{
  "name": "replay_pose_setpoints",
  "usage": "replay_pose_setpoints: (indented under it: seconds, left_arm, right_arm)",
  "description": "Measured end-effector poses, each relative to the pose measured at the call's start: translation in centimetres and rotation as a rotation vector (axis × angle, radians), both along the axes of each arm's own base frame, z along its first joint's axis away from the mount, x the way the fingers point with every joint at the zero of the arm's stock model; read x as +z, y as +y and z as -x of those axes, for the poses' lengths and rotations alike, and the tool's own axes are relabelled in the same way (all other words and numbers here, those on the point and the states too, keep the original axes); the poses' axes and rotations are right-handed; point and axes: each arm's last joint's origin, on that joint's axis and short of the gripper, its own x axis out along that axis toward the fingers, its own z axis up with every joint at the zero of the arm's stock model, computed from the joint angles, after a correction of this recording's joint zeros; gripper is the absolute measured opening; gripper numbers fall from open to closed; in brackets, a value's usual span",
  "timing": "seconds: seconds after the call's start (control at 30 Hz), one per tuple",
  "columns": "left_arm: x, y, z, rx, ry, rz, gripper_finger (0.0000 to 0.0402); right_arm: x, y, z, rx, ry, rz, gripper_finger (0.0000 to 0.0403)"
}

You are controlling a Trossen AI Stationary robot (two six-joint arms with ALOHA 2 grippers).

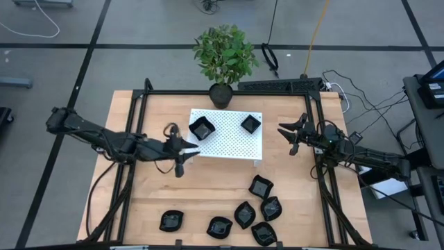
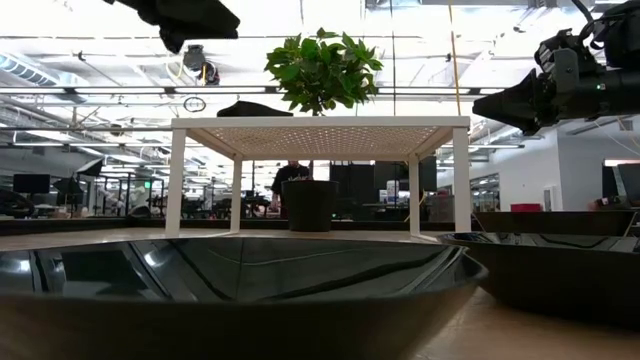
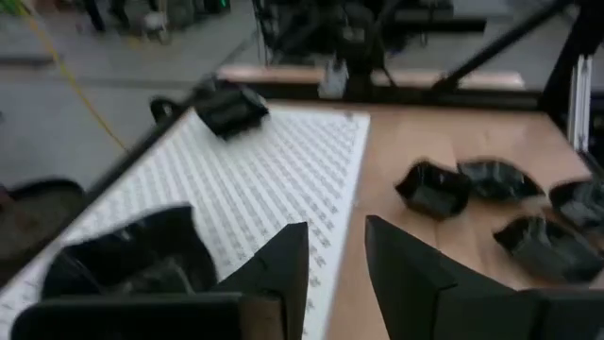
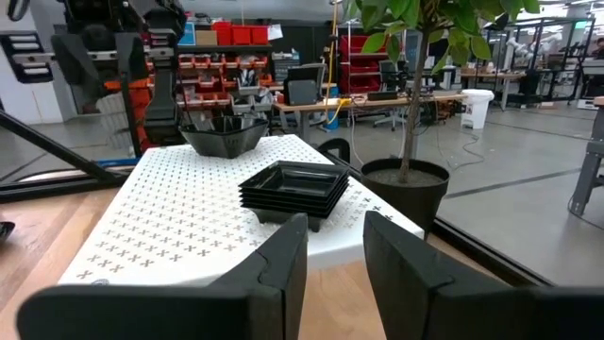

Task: Pick & Place Mini shaped plates
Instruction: Stack the black distorted square plate on top of the black distorted square plate on the shelf

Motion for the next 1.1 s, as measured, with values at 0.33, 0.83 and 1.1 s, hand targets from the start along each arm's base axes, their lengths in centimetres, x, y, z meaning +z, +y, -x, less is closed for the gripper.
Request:
replay_pose_setpoints:
  seconds: [0.33, 0.83, 1.1]
  left_arm:
    - [-2.3, 2.0, 3.9, 0.058, -0.159, 0.027, 0.0090]
    - [-4.1, 4.8, 5.1, 0.215, -0.229, -0.062, 0.0095]
    - [-5.3, 5.6, 5.3, 0.275, -0.120, -0.020, 0.0173]
  right_arm:
    - [0.1, 0.0, 0.0, 0.008, -0.026, -0.051, 0.0094]
    - [2.1, 0.7, 0.1, 0.232, -0.341, -0.438, 0.0113]
    - [6.3, 3.4, -1.3, 0.501, -0.357, -0.351, 0.0178]
